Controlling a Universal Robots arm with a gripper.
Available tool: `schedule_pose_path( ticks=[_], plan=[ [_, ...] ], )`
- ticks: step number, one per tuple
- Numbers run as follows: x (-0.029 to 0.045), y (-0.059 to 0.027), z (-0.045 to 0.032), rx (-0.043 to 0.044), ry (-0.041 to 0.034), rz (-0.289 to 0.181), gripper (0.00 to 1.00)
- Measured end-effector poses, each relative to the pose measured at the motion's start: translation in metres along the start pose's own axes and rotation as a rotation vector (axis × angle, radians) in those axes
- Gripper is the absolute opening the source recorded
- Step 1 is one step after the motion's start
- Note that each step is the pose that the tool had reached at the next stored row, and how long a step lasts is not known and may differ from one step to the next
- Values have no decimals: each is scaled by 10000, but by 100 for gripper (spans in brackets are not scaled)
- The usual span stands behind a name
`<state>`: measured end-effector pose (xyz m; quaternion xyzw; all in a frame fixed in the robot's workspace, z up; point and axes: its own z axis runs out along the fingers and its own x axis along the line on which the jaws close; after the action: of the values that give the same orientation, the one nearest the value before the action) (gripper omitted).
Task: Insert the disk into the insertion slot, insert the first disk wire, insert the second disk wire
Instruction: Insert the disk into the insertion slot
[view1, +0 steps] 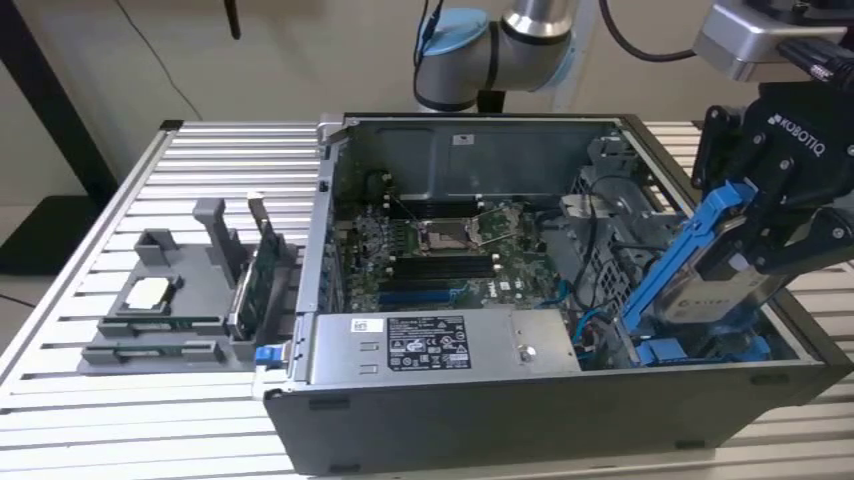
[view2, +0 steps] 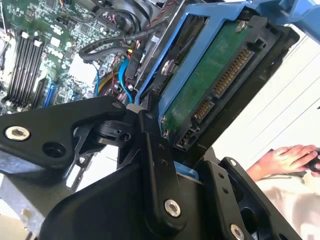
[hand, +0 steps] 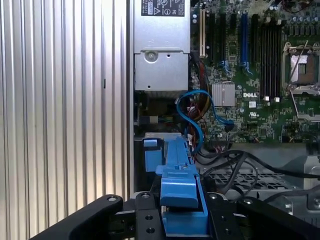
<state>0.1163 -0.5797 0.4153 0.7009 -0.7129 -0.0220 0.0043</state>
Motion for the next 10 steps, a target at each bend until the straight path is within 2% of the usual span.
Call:
schedule_pose_path(
  ticks=[5,8,10],
  plan=[
    [0,19,-4,26,-8,-2,33],
    [1,48,-8,124,-8,-4,33],
    [1,65,-8,230,-11,-7,33]
  ],
)
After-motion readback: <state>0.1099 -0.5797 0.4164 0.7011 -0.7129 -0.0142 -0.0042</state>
